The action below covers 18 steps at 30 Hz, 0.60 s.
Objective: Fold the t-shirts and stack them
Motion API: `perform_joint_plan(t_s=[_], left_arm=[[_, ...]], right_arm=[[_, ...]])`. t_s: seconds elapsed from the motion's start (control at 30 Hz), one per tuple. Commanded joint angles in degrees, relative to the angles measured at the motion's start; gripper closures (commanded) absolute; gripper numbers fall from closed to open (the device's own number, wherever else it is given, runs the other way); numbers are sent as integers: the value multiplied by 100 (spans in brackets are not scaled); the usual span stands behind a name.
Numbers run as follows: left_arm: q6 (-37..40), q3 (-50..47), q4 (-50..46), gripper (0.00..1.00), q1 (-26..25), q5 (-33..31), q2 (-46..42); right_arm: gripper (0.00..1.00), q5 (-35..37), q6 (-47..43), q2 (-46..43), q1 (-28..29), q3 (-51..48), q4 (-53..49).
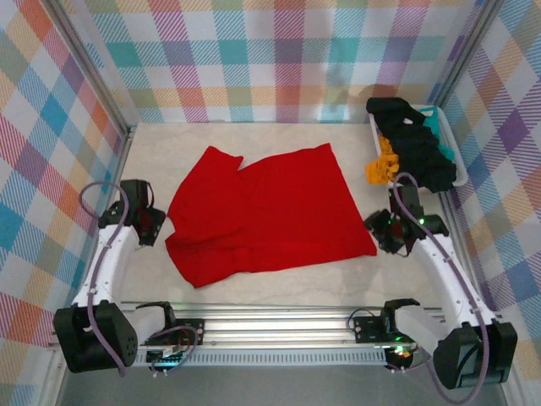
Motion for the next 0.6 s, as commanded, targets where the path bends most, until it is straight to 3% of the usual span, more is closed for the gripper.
perform_joint_plan(t_s=[0.0, 0.17, 0.33, 0.43, 0.57], left_arm=[[324, 847, 829, 59, -256, 901, 1146], [876, 3009, 751, 68, -649, 1781, 4050], [1219, 5568, -210, 68, -804, 1504, 6140], [1192, 6302, -671, 68, -831, 1411, 6832], [1101, 6301, -794, 68, -816, 1289, 7116]], right_arm=[[53, -614, -946, 1131, 408, 741, 1122], [67, -1477, -1321, 3742, 742, 2627, 1587], [68, -1653, -1176, 5670, 650, 4789, 1115], [68, -1843, -907, 6436, 632, 5492, 901], [68, -1930, -547, 6882, 571, 5606, 890]])
